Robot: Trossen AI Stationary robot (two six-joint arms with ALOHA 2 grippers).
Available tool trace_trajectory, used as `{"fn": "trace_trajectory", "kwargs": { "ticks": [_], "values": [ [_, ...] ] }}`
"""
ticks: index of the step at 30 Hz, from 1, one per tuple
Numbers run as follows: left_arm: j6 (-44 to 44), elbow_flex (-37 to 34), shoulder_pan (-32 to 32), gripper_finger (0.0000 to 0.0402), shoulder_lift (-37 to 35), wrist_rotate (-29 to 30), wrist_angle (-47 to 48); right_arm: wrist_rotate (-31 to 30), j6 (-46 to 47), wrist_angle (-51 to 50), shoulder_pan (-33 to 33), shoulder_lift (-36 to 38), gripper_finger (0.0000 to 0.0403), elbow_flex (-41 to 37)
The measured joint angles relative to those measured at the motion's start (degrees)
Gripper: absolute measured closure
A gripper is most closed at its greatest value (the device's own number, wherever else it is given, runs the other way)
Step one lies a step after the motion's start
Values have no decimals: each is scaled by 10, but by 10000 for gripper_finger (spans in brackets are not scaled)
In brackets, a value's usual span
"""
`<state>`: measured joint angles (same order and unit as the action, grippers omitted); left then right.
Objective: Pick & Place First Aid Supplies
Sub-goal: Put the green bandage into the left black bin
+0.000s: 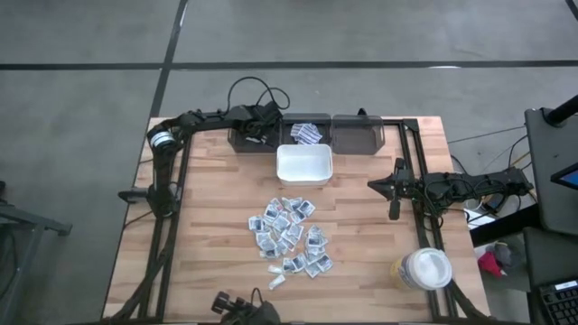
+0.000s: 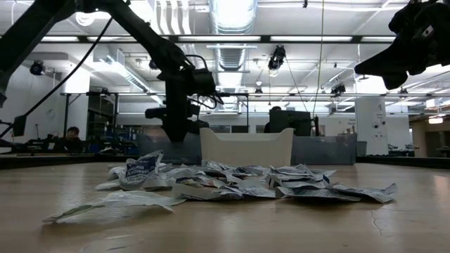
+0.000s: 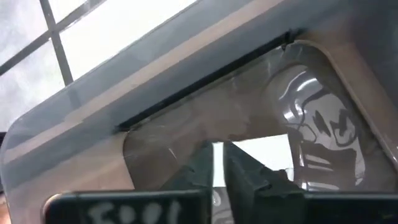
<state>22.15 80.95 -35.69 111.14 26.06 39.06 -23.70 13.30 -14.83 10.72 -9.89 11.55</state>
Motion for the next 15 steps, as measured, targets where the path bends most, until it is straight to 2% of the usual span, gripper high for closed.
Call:
{"fn": "trace_trajectory", "kwargs": {
  "ticks": [6, 9, 15],
  "values": [
    [-12, 1, -1, 283, -37, 0, 15, 1, 2, 0, 0, 0, 385, 0],
    [-8, 12, 7, 263, -72, -61, 55, 1, 2, 0, 0, 0, 385, 0],
    [-14, 13, 68, 261, -167, -209, 104, 1, 0, 0, 0, 0, 385, 0]
  ]
}}
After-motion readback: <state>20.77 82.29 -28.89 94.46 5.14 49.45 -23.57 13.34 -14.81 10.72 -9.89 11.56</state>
